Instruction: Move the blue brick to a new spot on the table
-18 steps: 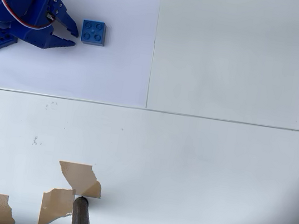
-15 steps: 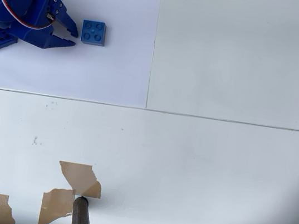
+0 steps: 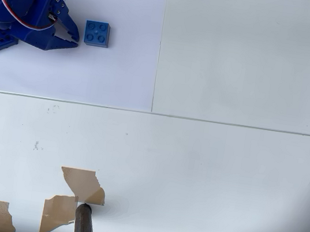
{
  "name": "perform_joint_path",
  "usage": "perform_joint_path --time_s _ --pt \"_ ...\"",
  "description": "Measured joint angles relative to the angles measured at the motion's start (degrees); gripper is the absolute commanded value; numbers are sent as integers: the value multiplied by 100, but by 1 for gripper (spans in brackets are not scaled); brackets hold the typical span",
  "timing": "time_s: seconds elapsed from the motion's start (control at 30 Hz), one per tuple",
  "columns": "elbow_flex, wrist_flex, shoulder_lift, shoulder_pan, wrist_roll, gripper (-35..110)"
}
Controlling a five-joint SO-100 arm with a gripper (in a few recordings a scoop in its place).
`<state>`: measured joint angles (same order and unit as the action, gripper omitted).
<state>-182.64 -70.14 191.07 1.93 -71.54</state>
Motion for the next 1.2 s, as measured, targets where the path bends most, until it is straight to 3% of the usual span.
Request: perform_joint_path --time_s 1.2 --pt "0 0 0 114 -387 0"
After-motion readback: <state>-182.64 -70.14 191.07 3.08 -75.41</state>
